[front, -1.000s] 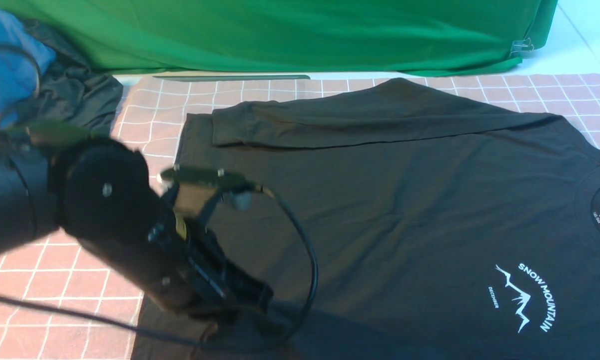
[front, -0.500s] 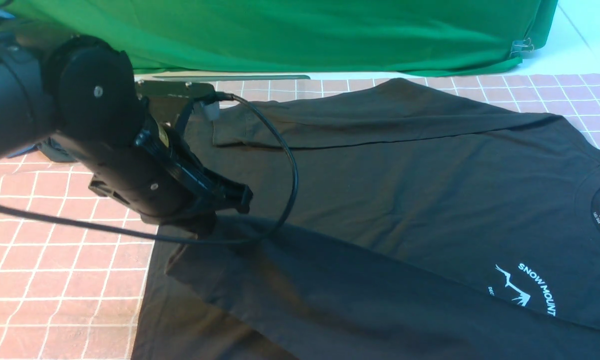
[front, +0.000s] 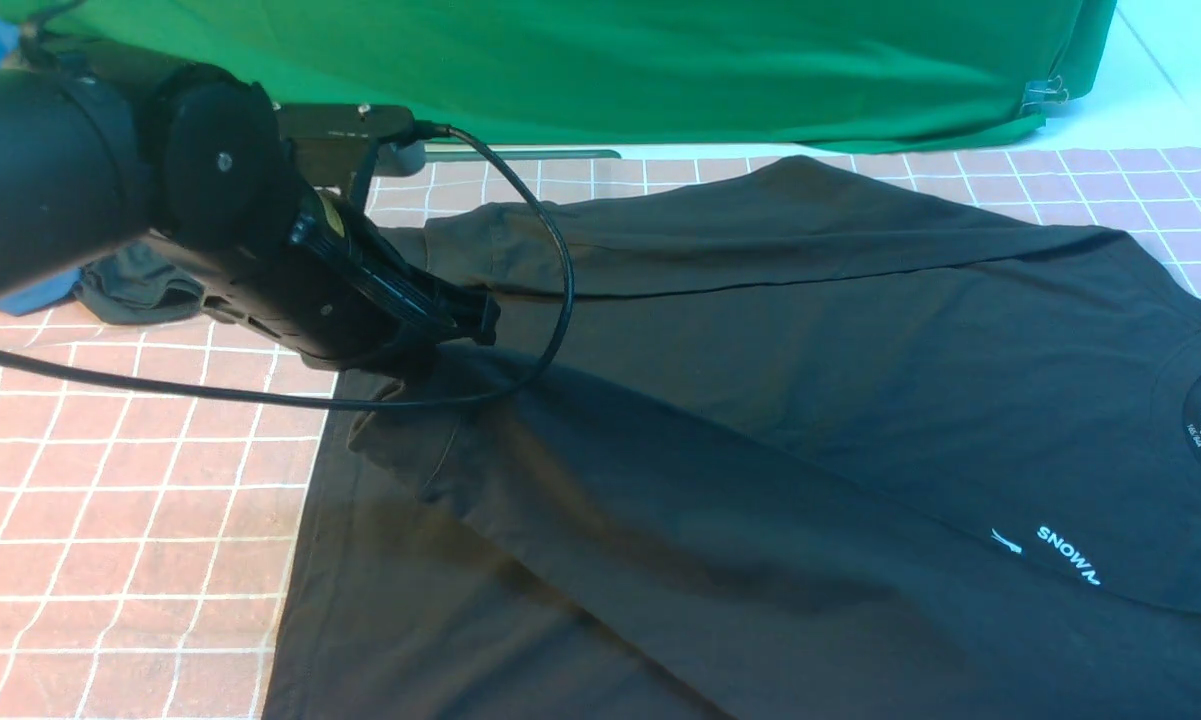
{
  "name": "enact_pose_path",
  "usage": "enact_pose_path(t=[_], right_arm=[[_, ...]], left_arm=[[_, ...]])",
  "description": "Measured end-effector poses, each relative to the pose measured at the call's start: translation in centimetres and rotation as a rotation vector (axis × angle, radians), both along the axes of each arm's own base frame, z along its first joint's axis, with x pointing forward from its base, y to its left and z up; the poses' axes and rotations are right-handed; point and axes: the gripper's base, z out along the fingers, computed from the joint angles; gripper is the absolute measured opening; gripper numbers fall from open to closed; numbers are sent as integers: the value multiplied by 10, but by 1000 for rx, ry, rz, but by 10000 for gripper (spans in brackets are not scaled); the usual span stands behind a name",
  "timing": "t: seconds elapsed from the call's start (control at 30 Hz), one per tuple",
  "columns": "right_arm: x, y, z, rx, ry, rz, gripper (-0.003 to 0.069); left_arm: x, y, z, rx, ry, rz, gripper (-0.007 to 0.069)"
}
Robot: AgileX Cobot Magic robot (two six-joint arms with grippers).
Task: Fold a long-sleeved shirt over a pink coffee tablecloth.
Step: 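Fold the left side of the black T-shirt inward over its body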
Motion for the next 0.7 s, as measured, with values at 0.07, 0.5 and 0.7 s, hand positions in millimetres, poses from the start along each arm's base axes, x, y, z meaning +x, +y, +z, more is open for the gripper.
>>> enact_pose_path(t=[0.07,0.5,0.7], right_arm=[[0,0,0,0,0,0,54],[0,0,0,0,0,0,71],[0,0,0,0,1,0,70]], left_arm=[[6,1,-5,31,-17,-10,46],[29,-5,-18,60,-161,-82,46],[37,-6,-21,84,-231,-119,55]])
